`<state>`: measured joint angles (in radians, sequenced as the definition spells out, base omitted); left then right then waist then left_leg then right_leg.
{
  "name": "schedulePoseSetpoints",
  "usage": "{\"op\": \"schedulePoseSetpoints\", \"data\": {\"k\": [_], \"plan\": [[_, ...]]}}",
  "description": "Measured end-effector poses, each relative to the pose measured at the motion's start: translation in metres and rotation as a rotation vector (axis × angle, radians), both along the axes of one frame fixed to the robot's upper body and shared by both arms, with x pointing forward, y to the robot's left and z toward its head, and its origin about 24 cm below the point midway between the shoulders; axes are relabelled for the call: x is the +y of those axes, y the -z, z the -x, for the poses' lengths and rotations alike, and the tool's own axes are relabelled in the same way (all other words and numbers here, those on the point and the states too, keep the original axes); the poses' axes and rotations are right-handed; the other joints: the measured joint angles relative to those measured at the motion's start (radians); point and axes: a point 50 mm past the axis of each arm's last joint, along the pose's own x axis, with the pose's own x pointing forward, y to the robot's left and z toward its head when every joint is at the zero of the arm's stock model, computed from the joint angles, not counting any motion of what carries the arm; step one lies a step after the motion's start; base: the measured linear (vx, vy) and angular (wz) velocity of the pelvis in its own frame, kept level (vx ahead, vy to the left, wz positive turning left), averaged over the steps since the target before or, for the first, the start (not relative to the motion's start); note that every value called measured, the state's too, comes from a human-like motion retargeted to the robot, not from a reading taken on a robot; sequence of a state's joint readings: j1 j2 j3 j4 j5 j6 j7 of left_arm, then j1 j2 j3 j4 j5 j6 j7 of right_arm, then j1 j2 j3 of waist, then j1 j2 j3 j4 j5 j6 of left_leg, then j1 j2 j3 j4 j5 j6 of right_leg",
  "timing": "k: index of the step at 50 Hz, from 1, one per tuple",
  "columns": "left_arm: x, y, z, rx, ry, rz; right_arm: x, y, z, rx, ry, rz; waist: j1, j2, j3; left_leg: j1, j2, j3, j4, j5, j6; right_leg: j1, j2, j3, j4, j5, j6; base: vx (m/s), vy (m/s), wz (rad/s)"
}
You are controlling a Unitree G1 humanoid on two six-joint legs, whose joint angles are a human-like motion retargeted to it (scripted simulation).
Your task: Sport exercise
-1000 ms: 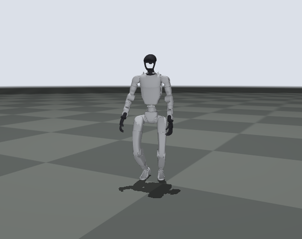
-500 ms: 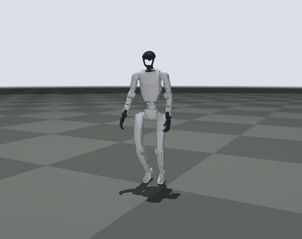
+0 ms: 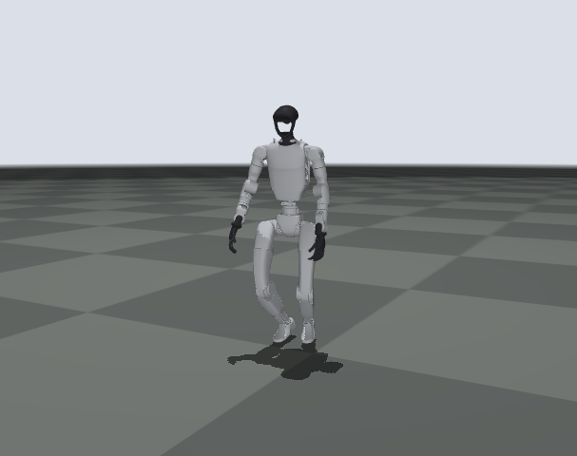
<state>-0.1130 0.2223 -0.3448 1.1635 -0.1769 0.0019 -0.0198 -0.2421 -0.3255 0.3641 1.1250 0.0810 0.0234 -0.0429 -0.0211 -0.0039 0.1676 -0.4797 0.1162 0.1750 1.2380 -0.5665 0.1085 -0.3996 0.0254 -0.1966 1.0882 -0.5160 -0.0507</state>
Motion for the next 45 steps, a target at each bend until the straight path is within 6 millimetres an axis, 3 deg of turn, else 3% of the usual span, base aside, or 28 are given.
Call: {"op": "schedulePoseSetpoints", "data": {"k": [3,7,10,13,15,17,20,23,25,29,36,40,43,45], "plan": [[0.0,0.007,0.021,0.038,-0.013,0.005,0.001,0.008,0.016,0.024,0.031,-0.018,0.007,0.004,-0.037,0.036,-0.046,-0.036,-0.139,0.139,-0.035,0.047,0.022,0.036,-0.154,0.128,-0.002,0.07,-0.04,-0.18],[-0.002,0.012,0.044,0.076,-0.056,0.028,0.003,0.014,0.03,0.043,0.059,-0.033,0.007,0.015,-0.087,0.07,-0.095,-0.078,-0.355,0.406,-0.102,0.095,0.047,0.1,-0.377,0.454,0.023,0.05,-0.02,-0.12],[0.0,0.013,0.049,0.086,-0.067,0.039,0.003,0.014,0.03,0.034,0.052,-0.032,0.005,0.026,-0.1,0.081,-0.107,-0.092,-0.466,0.498,-0.122,0.098,0.042,0.114,-0.453,0.531,0.026,0.0,0.0,0.0],[0.004,0.012,0.049,0.084,-0.06,0.032,0.002,0.01,0.025,0.017,0.028,-0.028,-0.002,0.031,-0.103,0.088,-0.115,-0.095,-0.514,0.516,-0.102,0.1,0.038,0.119,-0.476,0.532,0.014,-0.01,0.01,0.06],[0.006,0.011,0.049,0.085,-0.05,0.018,0.003,0.009,0.021,0.008,0.006,-0.025,-0.001,0.032,-0.103,0.085,-0.115,-0.092,-0.493,0.471,-0.084,0.096,0.038,0.117,-0.455,0.493,0.011,0.0,0.0,0.0],[0.008,0.01,0.044,0.076,-0.037,0.006,0.003,0.006,0.015,0.005,-0.025,-0.016,0.002,0.031,-0.089,0.077,-0.116,-0.088,-0.421,0.341,-0.067,0.086,0.037,0.11,-0.381,0.375,0.005,-0.03,0.02,-0.05],[0.012,0.006,0.026,0.053,-0.011,-0.022,0.005,0.001,0.001,0.012,-0.096,0.024,0.001,0.022,-0.037,0.048,-0.102,-0.053,-0.255,0.065,-0.026,0.043,0.02,0.08,-0.179,0.133,0.013,-0.07,0.06,-0.05],[0.01,0.003,0.012,0.048,0.007,-0.034,0.009,0.003,-0.001,0.046,-0.129,0.041,0.0,0.008,0.005,0.034,-0.101,-0.025,-0.18,-0.025,0.016,-0.003,-0.014,0.057,-0.029,0.076,0.011,-0.07,0.06,-0.02],[0.008,0.003,0.009,0.05,0.006,-0.024,0.011,0.006,0.005,0.076,-0.134,0.026,0.002,0.0,0.013,0.04,-0.119,-0.031,-0.193,-0.032,0.033,-0.036,-0.038,0.047,0.038,0.123,0.01,-0.06,0.05,-0.06],[0.006,0.003,0.008,0.047,0.006,-0.002,0.013,0.01,0.013,0.096,-0.151,-0.021,-0.008,-0.015,0.014,0.064,-0.158,-0.055,-0.275,-0.003,0.058,-0.136,-0.051,0.068,0.206,0.238,0.046,0.0,0.0,0.0],[0.013,-0.002,0.002,0.0,0.007,-0.03,0.001,0.001,0.009,0.026,-0.089,-0.06,-0.027,-0.007,-0.008,0.097,-0.146,-0.087,-0.417,0.077,0.067,-0.3,-0.054,0.062,0.457,0.297,0.078,0.0,0.0,0.0],[0.008,-0.002,0.002,-0.025,-0.017,-0.009,-0.007,0.001,0.011,0.009,0.005,-0.065,-0.042,0.007,-0.039,0.12,-0.15,-0.13,-0.577,0.291,0.04,-0.306,-0.024,0.054,0.38,0.36,0.072,0.02,-0.08,0.12],[-0.001,0.0,0.007,-0.022,-0.025,0.022,-0.008,0.005,0.017,0.021,0.051,-0.066,-0.05,0.009,-0.07,0.1,-0.164,-0.158,-0.642,0.501,-0.039,-0.258,-0.004,0.066,0.204,0.432,0.053,0.01,-0.09,0.27],[-0.005,0.001,0.009,-0.019,-0.019,0.039,-0.007,0.008,0.021,0.03,0.068,-0.065,-0.049,0.009,-0.083,0.066,-0.164,-0.155,-0.608,0.55,-0.073,-0.206,0.008,0.082,0.058,0.469,0.049,-0.02,-0.08,0.3]]}}
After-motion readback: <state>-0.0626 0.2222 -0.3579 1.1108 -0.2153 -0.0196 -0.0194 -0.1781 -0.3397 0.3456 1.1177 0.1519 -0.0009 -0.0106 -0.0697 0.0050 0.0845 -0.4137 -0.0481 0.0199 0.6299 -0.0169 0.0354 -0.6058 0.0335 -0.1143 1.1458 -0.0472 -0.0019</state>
